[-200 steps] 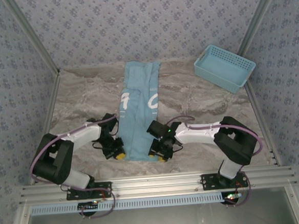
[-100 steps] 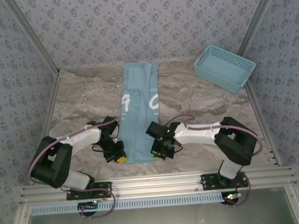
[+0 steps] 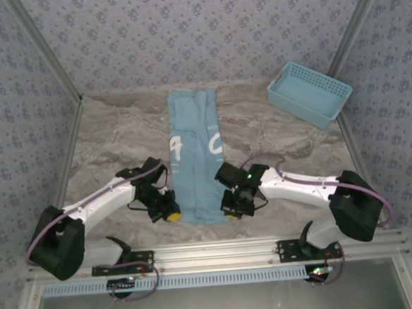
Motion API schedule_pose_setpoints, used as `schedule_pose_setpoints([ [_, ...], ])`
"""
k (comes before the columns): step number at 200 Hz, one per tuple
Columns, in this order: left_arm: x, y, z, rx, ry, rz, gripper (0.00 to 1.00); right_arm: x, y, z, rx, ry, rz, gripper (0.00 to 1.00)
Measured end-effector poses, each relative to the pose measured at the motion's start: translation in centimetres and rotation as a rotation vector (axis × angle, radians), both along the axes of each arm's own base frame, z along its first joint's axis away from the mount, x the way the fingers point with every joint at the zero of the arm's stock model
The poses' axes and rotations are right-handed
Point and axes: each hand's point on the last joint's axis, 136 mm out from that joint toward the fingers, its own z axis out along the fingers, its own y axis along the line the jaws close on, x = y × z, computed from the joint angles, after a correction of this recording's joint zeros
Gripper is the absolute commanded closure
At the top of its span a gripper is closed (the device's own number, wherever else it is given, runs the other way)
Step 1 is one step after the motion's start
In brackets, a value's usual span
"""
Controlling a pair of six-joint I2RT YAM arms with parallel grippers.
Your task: Fold and stack the t-shirts
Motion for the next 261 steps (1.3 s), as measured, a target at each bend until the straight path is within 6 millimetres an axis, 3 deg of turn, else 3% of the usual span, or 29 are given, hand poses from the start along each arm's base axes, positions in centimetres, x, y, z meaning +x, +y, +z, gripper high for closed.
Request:
schedule_pose_setpoints([
  [26, 2.8, -0.9, 1.9, -0.011, -0.063, 0.047, 1.0, 3.6, 0.0, 2.4, 0.037, -0.042, -0.034, 1.0],
  [51, 6.3, -1.1, 3.0, -0.011, -0.105, 0.12, 1.0, 8.5, 0.8, 5.3, 0.072, -0.101, -0.043, 1.0],
  [84, 13.1, -1.4, 5.0, -0.017, -0.167, 0.21, 1.0, 15.3, 1.7, 7.8, 0.112, -0.179, -0.034, 1.0],
  [119, 21.0, -1.2, 5.2, -0.02, -0.215, 0.271, 1.0, 21.8, 1.4, 6.8, 0.107, -0.189, -0.054, 1.0],
  [159, 28.0, 0.0, 2.4, 0.003, -0.212, 0.307, 1.0, 28.2, 1.3, 4.3, 0.111, -0.191, -0.08, 1.0],
  [176, 29.7, 0.3, 1.0, 0.013, -0.201, 0.307, 0.97, 30.2, 1.4, 3.1, 0.126, -0.191, -0.089, 0.99],
  [181, 30.1, 0.3, 0.7, 0.015, -0.199, 0.307, 0.91, 30.7, 1.5, 2.8, 0.132, -0.188, -0.092, 0.91],
  [192, 31.0, 0.3, 0.3, 0.016, -0.201, 0.301, 0.66, 31.7, 1.6, 2.2, 0.15, -0.19, -0.095, 0.67],
  [209, 32.4, 0.2, 0.3, 0.011, -0.222, 0.287, 0.48, 33.1, 1.5, 1.4, 0.165, -0.2, -0.092, 0.51],
  [238, 33.2, 1.3, 1.1, 0.047, -0.261, 0.296, 0.48, 34.2, 0.4, 1.5, 0.17, -0.241, -0.076, 0.49],
  [261, 31.5, 2.2, 2.2, 0.066, -0.278, 0.314, 0.56, 33.4, -1.1, 2.3, 0.16, -0.271, -0.085, 0.53],
])
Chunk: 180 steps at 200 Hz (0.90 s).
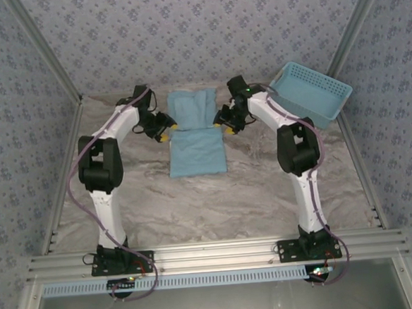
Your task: Fold and stack the t-shirts
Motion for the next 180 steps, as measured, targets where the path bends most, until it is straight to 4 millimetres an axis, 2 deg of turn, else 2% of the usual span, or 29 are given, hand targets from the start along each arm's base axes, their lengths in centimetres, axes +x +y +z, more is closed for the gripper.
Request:
schedule_pose_setpoints([
  [13, -2.1, 0.4, 0.5, 0.001, 0.01, 0.01, 0.6, -1.4, -0.8, 0.7, -0.004, -0.012, -0.002, 0.54],
  [28, -5.1, 0.3, 0.5, -0.004, 0.032, 0.017, 0.61, -3.5, -1.1, 1.4, -0.002, -0.028, 0.005, 0.54],
  [48, -9.4, 0.1, -0.7, -0.012, 0.079, 0.026, 0.55, -6.8, -0.9, 1.6, 0.014, -0.029, 0.023, 0.53],
  [66, -12.9, 0.0, -2.6, -0.022, 0.156, 0.039, 0.51, -9.5, -0.5, 0.6, 0.029, 0.004, 0.037, 0.5],
  [88, -15.2, 0.4, -4.7, -0.013, 0.233, 0.053, 0.5, -12.4, -0.1, -1.9, 0.033, 0.081, 0.035, 0.46],
  [108, -15.7, 0.3, -5.3, -0.015, 0.251, 0.055, 0.51, -14.2, 0.0, -3.5, 0.027, 0.138, 0.03, 0.46],
  [128, -15.3, -0.1, -5.8, -0.019, 0.247, 0.058, 0.57, -14.6, 0.3, -3.8, 0.039, 0.151, 0.024, 0.46],
  [158, -14.6, -0.4, -7.4, -0.011, 0.269, 0.056, 0.81, -14.2, 0.7, -4.2, 0.057, 0.157, 0.008, 0.48],
  [180, -13.8, -0.6, -7.4, -0.009, 0.273, 0.057, 0.92, -14.0, 1.2, -5.0, 0.074, 0.173, -0.009, 0.54],
])
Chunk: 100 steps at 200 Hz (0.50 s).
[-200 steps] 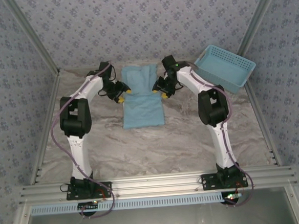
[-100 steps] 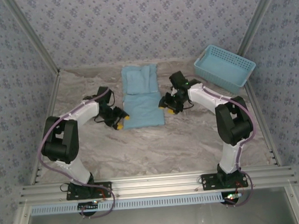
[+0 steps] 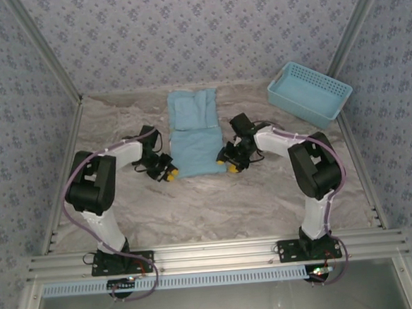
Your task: Fold and stack the t-shirts
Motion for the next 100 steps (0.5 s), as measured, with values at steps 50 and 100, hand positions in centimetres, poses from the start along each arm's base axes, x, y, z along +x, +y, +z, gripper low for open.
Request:
schedule_pose_setpoints([
  [50, 1.2, -0.1, 0.4, 0.009, -0.037, -0.006, 1.0, -0.3, 0.4, -1.3, -0.009, 0.051, -0.027, 0.61],
  [100, 1.2, -0.1, 0.5, 0.01, -0.043, -0.006, 1.0, -0.6, 0.9, -1.7, -0.013, 0.079, -0.05, 0.97],
])
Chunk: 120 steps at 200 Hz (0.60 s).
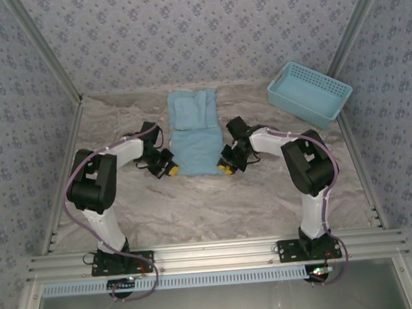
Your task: Fold and stack the t-shirts
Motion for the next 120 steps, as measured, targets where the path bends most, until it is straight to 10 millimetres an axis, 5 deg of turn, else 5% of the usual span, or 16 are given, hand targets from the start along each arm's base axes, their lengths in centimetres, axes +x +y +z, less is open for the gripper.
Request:
schedule_pose_setpoints([
  [35, -0.4, 0.1, 0.7, -0.005, -0.014, -0.006, 1.0, -0.1, -0.2, 0.1, -0.027, -0.005, 0.009, 1.0],
  [77, -3.5, -0.6, 2.2, -0.012, -0.022, -0.122, 1.0, -1.8, -0.9, 2.0, -0.055, -0.026, 0.103, 1.0],
  [120, -9.2, -2.1, 5.1, -0.041, -0.053, -0.283, 1.0, -7.5, -1.1, 5.9, -0.033, -0.06, 0.264, 1.0],
])
